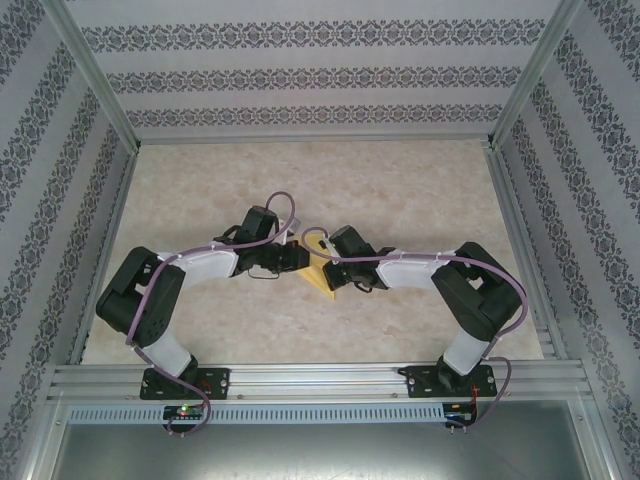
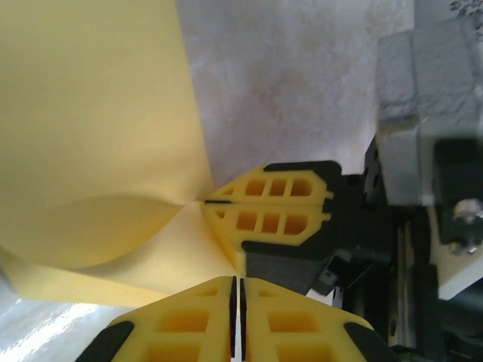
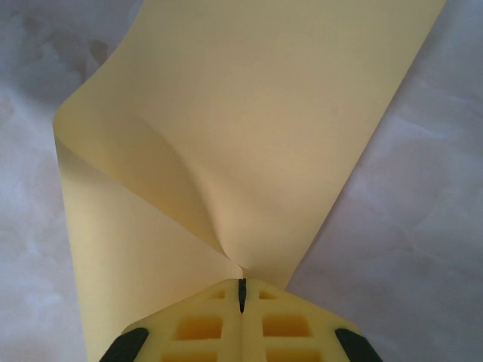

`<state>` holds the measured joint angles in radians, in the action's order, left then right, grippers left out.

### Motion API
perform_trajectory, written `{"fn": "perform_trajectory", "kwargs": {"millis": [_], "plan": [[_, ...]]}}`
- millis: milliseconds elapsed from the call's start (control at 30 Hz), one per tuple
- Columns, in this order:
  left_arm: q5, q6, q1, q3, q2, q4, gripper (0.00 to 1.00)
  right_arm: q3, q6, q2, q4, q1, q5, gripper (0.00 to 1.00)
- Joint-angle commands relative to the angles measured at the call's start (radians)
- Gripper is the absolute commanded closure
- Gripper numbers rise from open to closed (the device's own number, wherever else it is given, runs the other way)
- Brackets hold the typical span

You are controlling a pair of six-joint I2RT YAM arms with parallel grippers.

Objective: Fold a paper plane with a square sheet of paper (fold left side to right side)
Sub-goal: Third fold the triangle at the center of the table.

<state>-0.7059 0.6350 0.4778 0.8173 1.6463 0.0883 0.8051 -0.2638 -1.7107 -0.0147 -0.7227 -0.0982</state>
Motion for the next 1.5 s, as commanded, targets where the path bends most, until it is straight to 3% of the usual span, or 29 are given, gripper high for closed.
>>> {"fn": "perform_trajectory", "kwargs": {"millis": [0,167,600,1467], "plan": [[0.034,0.024,0.005,0.012,0.028,0.083,0.81,0.001,0.001,-0.018,0.086,-0.015,-0.014,1.0],[0.11,-0.012,-0.002,0.12,0.085,-0.003,0.8,0.006,0.005,-0.013,0.095,-0.018,-0.007,1.0],[0.131,-0.057,-0.021,0.317,0.353,-0.127,0.83,0.019,0.005,0.0,0.105,-0.029,-0.011,1.0],[0.138,-0.095,-0.02,0.293,0.383,-0.16,0.88,0.059,-0.015,0.025,0.118,-0.009,-0.016,1.0]]}}
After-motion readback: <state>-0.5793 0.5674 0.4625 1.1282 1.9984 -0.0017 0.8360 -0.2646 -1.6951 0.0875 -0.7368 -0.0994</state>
